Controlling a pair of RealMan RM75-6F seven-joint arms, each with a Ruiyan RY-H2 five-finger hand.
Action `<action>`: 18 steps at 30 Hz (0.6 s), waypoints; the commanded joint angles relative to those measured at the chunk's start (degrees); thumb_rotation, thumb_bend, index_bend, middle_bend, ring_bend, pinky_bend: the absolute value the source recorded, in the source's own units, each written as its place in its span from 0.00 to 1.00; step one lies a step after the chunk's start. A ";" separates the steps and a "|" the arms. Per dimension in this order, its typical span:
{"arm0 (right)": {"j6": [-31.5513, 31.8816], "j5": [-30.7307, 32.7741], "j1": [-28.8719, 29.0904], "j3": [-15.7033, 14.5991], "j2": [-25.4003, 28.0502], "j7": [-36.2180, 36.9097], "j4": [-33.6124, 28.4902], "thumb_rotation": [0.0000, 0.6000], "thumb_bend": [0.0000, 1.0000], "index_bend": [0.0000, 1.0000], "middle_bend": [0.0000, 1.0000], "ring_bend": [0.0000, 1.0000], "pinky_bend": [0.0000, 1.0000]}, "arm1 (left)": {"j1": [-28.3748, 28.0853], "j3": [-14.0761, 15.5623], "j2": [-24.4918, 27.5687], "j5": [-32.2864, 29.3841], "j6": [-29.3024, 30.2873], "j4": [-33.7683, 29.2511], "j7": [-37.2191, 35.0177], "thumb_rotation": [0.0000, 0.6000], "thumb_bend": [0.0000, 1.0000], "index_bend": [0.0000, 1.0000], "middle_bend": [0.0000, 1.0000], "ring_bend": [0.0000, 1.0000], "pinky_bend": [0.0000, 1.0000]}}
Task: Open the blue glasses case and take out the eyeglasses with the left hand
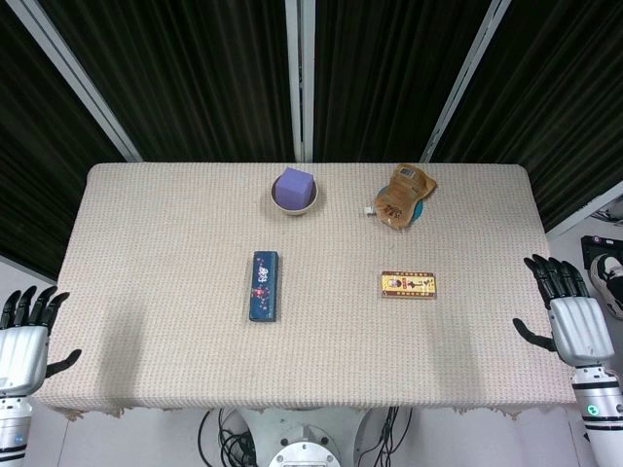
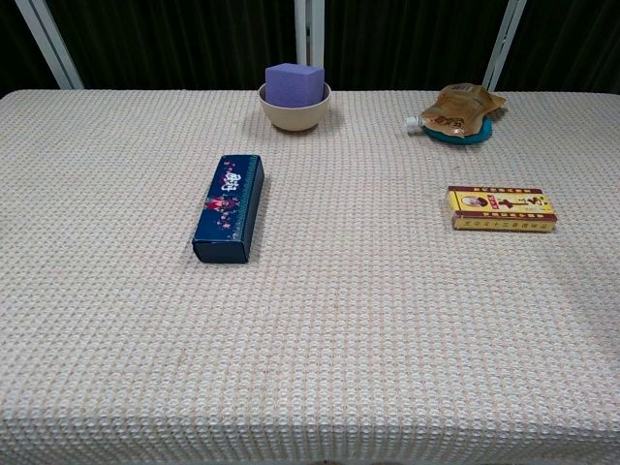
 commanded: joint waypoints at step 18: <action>-1.55 0.21 1.22 0.16 -0.10 -0.12 0.95 1.00 0.18 0.02 0.07 0.00 0.00 | -14.21 -3.02 4.78 6.12 -15.83 -3.20 -3.48 1.00 0.17 0.18 0.10 0.00 0.00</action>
